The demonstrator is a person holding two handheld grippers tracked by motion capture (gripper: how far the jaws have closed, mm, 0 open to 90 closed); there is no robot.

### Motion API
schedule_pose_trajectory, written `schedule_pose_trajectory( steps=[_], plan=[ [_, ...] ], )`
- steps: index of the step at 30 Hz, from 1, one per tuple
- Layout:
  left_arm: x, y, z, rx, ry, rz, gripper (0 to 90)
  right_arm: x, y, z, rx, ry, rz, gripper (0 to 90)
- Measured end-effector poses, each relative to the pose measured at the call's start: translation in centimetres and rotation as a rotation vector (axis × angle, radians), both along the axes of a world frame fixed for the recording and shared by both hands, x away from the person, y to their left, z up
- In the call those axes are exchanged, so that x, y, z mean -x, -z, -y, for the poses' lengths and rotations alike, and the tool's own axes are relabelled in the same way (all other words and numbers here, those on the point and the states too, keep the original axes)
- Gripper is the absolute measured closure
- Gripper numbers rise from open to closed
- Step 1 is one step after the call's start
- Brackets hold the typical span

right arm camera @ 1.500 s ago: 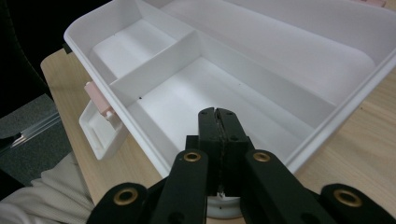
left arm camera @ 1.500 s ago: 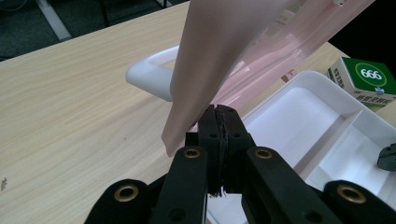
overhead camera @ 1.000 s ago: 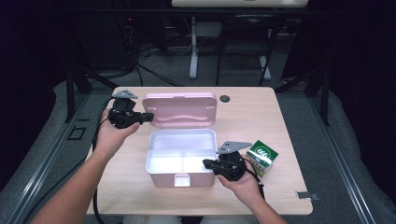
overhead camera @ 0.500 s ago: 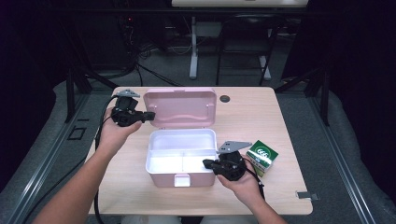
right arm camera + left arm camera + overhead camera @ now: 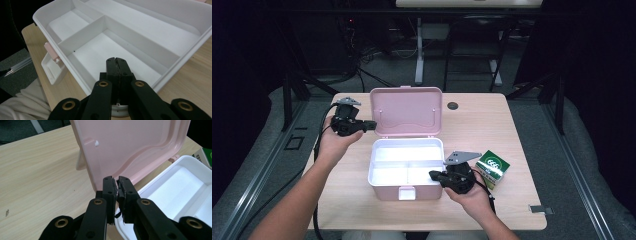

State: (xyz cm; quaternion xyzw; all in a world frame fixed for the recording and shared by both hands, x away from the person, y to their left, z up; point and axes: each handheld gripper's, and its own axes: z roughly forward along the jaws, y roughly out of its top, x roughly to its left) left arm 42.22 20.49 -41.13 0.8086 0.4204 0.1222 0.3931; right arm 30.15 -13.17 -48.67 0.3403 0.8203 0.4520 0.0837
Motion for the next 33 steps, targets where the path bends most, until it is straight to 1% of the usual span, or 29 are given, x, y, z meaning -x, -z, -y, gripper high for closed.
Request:
schedule_pose_trajectory(
  steps=[4, 7, 11, 12, 13, 16, 18, 20, 24, 27, 28, 30, 31, 33],
  plan=[
    [0.0, 0.1, -0.4, -0.003, -0.013, -0.007, 82.3, 0.0, 0.0, 0.0, -0.001, 0.001, 0.001, 90.0],
    [0.0, 0.1, -0.4, -0.006, -0.012, -0.004, 81.0, 0.0, 0.0, 0.0, -0.002, 0.002, 0.003, 90.0],
    [0.1, 0.3, -0.3, -0.032, 0.000, -0.005, 75.5, 0.1, 0.1, 0.0, -0.001, 0.001, 0.006, 90.0],
    [0.1, 0.3, -0.3, -0.032, 0.000, -0.005, 74.2, 0.1, 0.1, 0.0, -0.004, 0.001, 0.008, 90.0],
    [0.2, 0.3, -0.3, -0.042, 0.005, 0.000, 72.7, 0.1, 0.1, 0.0, -0.006, 0.004, 0.008, 90.0],
    [0.2, 0.3, -0.4, -0.050, 0.007, 0.003, 69.6, 0.1, 0.1, 0.0, -0.004, 0.003, 0.008, 90.0],
    [0.2, 0.3, -0.6, -0.047, 0.010, 0.005, 69.1, 0.1, 0.1, 0.0, -0.006, 0.004, 0.010, 90.0],
    [0.2, 0.3, -0.7, -0.048, 0.011, 0.001, 66.7, 0.1, 0.1, 0.0, -0.007, 0.003, 0.005, 90.0],
    [0.3, 0.1, -1.0, -0.078, 0.026, -0.001, 63.4, 0.0, 0.1, 0.1, -0.015, 0.002, -0.006, 90.0],
    [0.6, -0.2, -1.0, -0.088, 0.032, 0.002, 62.3, 0.0, 0.0, 0.1, -0.024, 0.003, -0.014, 88.3],
    [0.7, -0.3, -1.1, -0.093, 0.038, 0.000, 61.8, 0.0, 0.0, 0.1, -0.022, 0.004, -0.010, 87.3],
    [0.9, -0.6, -1.1, -0.100, 0.039, 0.003, 61.4, 0.1, 0.0, 0.0, -0.017, 0.005, -0.004, 86.2],
    [1.0, -0.7, -1.1, -0.103, 0.042, -0.001, 60.9, 0.1, 0.0, 0.0, -0.019, 0.006, -0.005, 85.6],
    [1.2, -1.0, -1.2, -0.094, 0.045, -0.013, 60.5, 0.1, -0.1, 0.0, -0.021, 0.005, 0.001, 84.4]
  ],
)
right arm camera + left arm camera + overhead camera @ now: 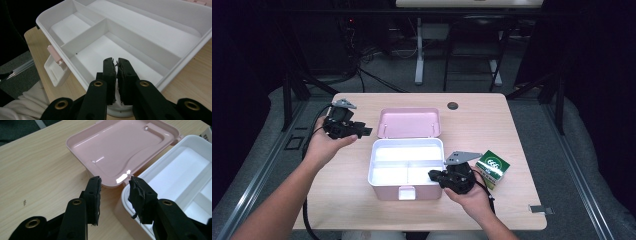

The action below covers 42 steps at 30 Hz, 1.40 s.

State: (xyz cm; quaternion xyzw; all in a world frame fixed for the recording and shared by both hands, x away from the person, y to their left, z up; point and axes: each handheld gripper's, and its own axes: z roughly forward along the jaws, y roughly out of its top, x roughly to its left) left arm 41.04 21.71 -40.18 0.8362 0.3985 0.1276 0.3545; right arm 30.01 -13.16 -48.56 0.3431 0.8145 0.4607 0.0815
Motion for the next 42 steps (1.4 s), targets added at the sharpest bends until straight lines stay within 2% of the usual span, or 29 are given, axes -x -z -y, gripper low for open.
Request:
schedule_pose_trajectory(
  steps=[2, 4, 6, 11, 14, 16, 24, 26, 36, 42],
  plan=[
    [0.1, -0.2, 0.0, 0.004, 0.003, -0.014, 60.5, 0.1, 0.0, 0.0, 0.000, 0.000, 0.003, 84.2],
    [0.3, -0.4, 0.0, -0.010, 0.013, -0.022, 60.5, 0.2, -0.2, 0.0, 0.011, 0.008, 0.027, 83.1],
    [0.4, -0.6, 0.1, -0.019, 0.029, -0.029, 60.6, 0.2, -0.4, 0.1, 0.002, 0.011, 0.028, 82.0],
    [0.7, -1.0, 0.6, -0.072, 0.080, -0.044, 62.0, 0.3, -0.8, 0.8, -0.020, 0.019, 0.036, 79.5],
    [0.9, -1.2, 0.9, -0.107, 0.102, -0.038, 62.9, 0.3, -1.1, 1.2, -0.038, 0.024, 0.037, 77.8],
    [1.0, -1.4, 1.2, -0.115, 0.120, -0.042, 64.5, 0.3, -1.3, 1.6, -0.047, 0.030, 0.038, 76.7],
    [1.2, -1.4, 2.2, -0.191, 0.156, -0.042, 65.5, 0.1, -1.8, 3.2, -0.062, 0.065, 0.048, 74.1],
    [1.2, -1.4, 2.4, -0.206, 0.180, -0.050, 64.3, 0.0, -1.9, 3.6, -0.065, 0.073, 0.049, 72.9],
    [2.1, -1.7, 4.2, -0.307, 0.305, -0.030, 64.1, -0.4, -1.9, 5.2, -0.050, 0.127, 0.058, 70.5],
    [2.8, -1.4, 5.7, -0.392, 0.377, -0.025, 67.8, -0.6, -1.8, 5.8, -0.052, 0.144, 0.053, 69.9]
  ],
)
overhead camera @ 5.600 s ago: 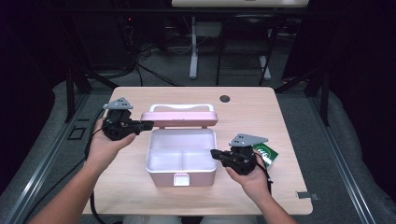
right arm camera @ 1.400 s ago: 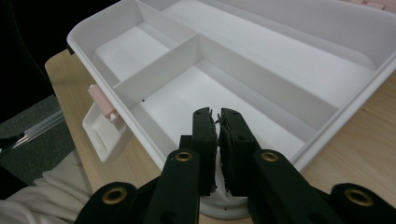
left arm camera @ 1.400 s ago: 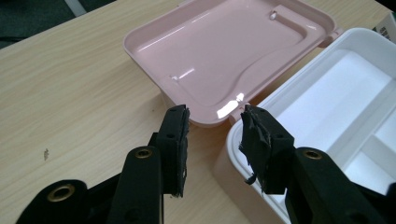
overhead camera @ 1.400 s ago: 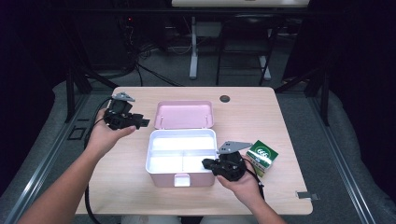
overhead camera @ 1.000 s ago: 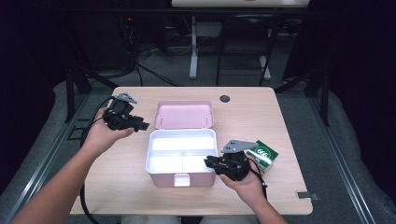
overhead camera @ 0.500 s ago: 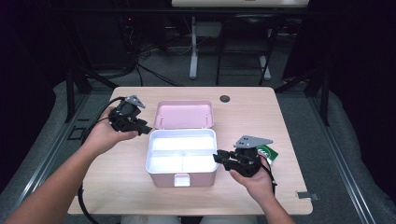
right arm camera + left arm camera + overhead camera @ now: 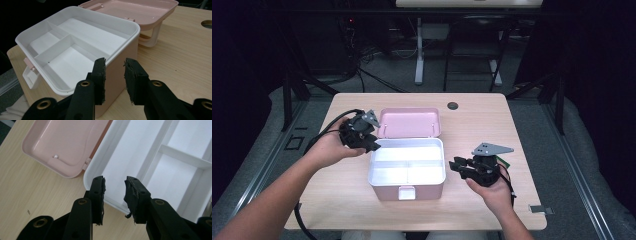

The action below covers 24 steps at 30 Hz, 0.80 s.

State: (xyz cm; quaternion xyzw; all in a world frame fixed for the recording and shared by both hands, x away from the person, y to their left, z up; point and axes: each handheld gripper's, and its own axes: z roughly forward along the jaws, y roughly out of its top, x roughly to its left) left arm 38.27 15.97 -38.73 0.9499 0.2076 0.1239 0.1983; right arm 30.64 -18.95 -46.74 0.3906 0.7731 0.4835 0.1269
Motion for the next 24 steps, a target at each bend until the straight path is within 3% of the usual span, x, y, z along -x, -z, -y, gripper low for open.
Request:
schedule_pose_trajectory(
  steps=[24],
  plan=[
    [1.9, 1.4, 5.8, -0.191, 0.197, 0.029, 70.9, -0.6, 0.4, 1.2, -0.014, 0.030, -0.014, 67.3]
  ],
)
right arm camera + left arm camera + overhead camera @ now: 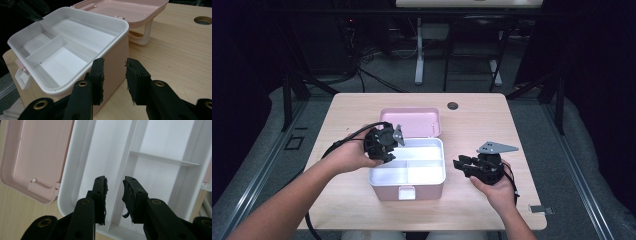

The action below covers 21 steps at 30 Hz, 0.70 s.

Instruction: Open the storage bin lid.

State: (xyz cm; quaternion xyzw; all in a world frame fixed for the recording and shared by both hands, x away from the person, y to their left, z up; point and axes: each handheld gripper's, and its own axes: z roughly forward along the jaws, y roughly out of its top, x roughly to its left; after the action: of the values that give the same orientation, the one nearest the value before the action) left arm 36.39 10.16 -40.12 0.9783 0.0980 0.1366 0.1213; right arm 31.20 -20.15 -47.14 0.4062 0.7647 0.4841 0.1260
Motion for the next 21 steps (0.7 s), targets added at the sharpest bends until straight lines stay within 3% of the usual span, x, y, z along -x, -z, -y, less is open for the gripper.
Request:
schedule_pose_trajectory(
  steps=[10, 21],
  plan=[
    [0.1, 1.5, 2.3, -0.089, 0.055, 0.015, 71.8, -0.1, 0.1, 0.2, -0.004, 0.006, -0.003, 66.8],
    [-0.4, 3.0, 4.0, -0.137, 0.096, 0.008, 75.6, -0.3, 0.4, 0.3, -0.007, 0.016, -0.014, 66.6]
  ],
)
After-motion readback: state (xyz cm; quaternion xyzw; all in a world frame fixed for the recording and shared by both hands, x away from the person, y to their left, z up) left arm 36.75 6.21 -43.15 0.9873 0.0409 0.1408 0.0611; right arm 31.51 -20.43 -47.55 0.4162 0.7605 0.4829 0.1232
